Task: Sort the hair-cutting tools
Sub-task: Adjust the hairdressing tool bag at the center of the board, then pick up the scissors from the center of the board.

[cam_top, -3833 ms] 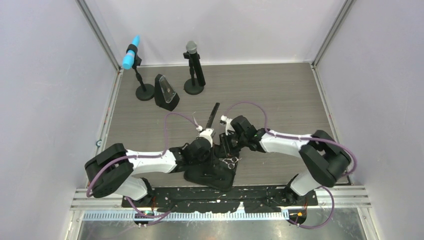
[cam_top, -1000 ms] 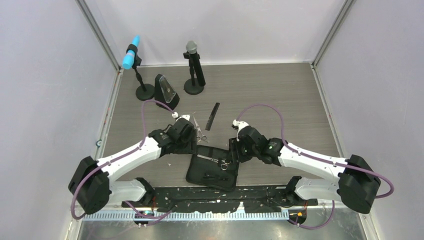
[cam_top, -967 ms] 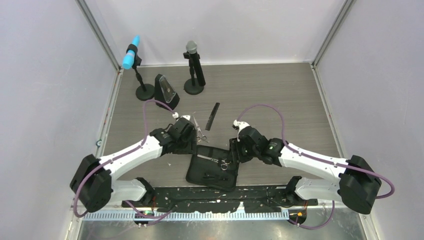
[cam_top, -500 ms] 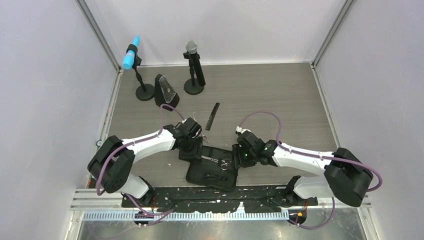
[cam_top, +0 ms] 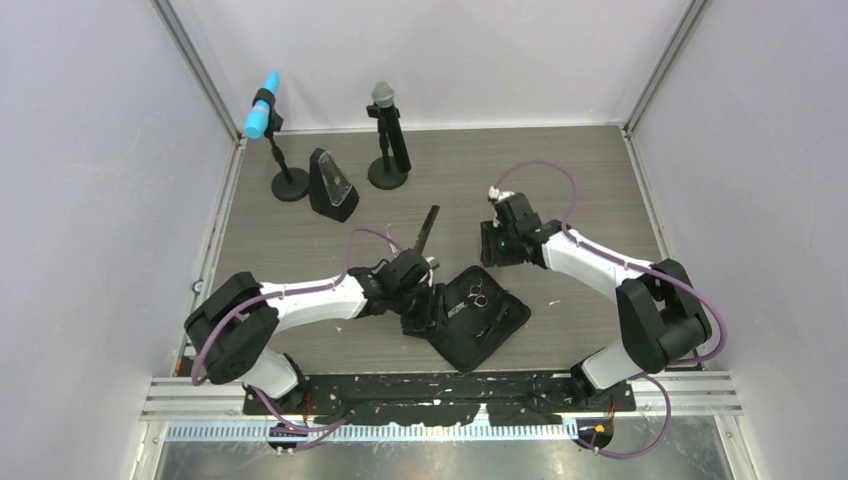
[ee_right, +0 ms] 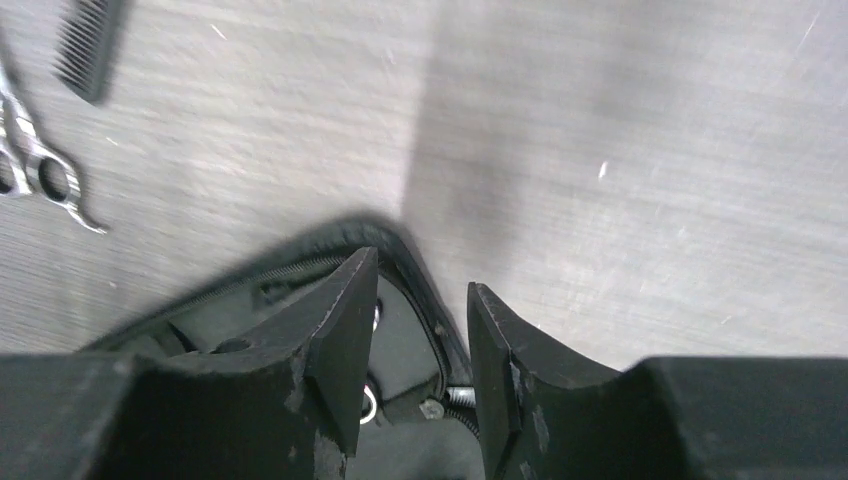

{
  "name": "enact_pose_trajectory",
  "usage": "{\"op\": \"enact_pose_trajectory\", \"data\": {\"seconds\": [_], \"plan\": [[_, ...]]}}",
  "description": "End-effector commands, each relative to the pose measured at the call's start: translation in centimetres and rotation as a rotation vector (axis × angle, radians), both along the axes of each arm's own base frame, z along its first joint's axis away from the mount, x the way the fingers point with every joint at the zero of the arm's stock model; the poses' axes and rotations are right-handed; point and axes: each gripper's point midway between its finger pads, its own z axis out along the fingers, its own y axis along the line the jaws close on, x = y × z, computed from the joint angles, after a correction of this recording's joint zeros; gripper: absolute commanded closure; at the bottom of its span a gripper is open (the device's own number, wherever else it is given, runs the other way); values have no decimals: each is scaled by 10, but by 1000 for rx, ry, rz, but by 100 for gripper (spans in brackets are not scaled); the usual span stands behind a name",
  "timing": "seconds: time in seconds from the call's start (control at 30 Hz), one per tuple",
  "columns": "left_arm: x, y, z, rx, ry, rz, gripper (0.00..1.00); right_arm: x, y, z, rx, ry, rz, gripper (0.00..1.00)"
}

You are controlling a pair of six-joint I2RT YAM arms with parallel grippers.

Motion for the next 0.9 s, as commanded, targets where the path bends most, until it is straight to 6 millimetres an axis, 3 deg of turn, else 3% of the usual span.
{"op": "enact_pose_trajectory", "data": {"seconds": [0.0,0.07,0.2,0.3,0.37,0.47,0.63,0.87], "plan": [[19,-20,46,-147,-96,58,46,36,5,57,-40,-193,100,53],[31,2,46,-72,-158,119,44,37,0,67,-52,-231,92,50],[71,66,41,166,-294,272,39,35,-15,79,-59,-293,12,46],[103,107,42,382,-402,325,28,36,-21,84,-20,-344,-80,43],[122,110,51,449,-436,317,25,35,-29,91,-11,-387,-139,40],[148,108,45,515,-437,313,25,32,-45,91,-41,-423,-208,36],[185,99,19,529,-356,329,33,26,-63,98,-43,-503,-281,32],[213,93,-12,560,-277,320,47,23,-68,95,-53,-520,-288,30]]}}
